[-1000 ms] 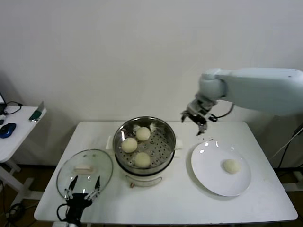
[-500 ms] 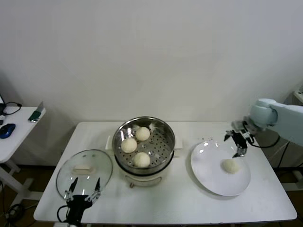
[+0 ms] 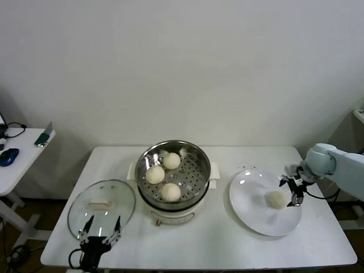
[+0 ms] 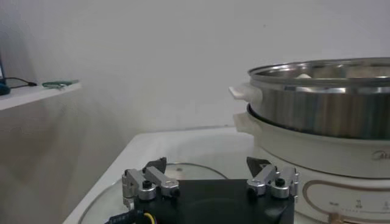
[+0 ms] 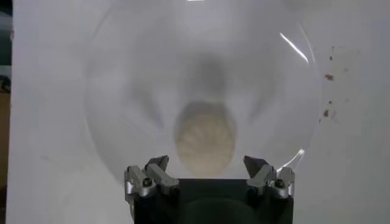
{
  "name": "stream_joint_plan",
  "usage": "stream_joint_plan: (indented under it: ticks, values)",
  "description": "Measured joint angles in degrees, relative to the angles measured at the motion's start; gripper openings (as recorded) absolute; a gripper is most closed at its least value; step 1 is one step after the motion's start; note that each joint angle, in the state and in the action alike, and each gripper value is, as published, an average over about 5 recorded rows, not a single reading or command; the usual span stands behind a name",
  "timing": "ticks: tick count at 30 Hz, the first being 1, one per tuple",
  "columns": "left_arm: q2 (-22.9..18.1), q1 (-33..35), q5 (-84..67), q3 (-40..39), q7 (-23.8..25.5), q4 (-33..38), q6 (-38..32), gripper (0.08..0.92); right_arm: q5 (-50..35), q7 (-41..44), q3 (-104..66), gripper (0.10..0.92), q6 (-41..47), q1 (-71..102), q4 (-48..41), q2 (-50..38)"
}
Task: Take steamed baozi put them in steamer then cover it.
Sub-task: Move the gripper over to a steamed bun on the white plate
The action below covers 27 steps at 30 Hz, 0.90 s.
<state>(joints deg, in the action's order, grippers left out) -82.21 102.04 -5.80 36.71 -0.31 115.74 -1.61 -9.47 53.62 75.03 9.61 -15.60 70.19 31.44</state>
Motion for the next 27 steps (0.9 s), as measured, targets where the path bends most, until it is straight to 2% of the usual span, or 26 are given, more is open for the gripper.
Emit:
stream_joint_plan:
  ticks: [14, 23, 27]
  values:
    - [0.0, 0.0, 0.0, 0.1, 0.0, 0.1, 0.0, 0.823, 0.5, -0.8, -4.3, 0.812, 1.7, 5.1, -2.8, 2.5]
    - [0.1, -0.2, -0.1, 0.1, -0.1, 0.1, 0.1, 0.823, 0.7, -0.8, -5.4, 0.693, 2.1, 6.0, -3.8, 3.3]
    - [0.1, -0.4, -0.1, 0.1, -0.1, 0.1, 0.2, 0.823, 0.2, -0.4, -5.3, 0.665, 2.2, 5.6, -3.4, 3.1]
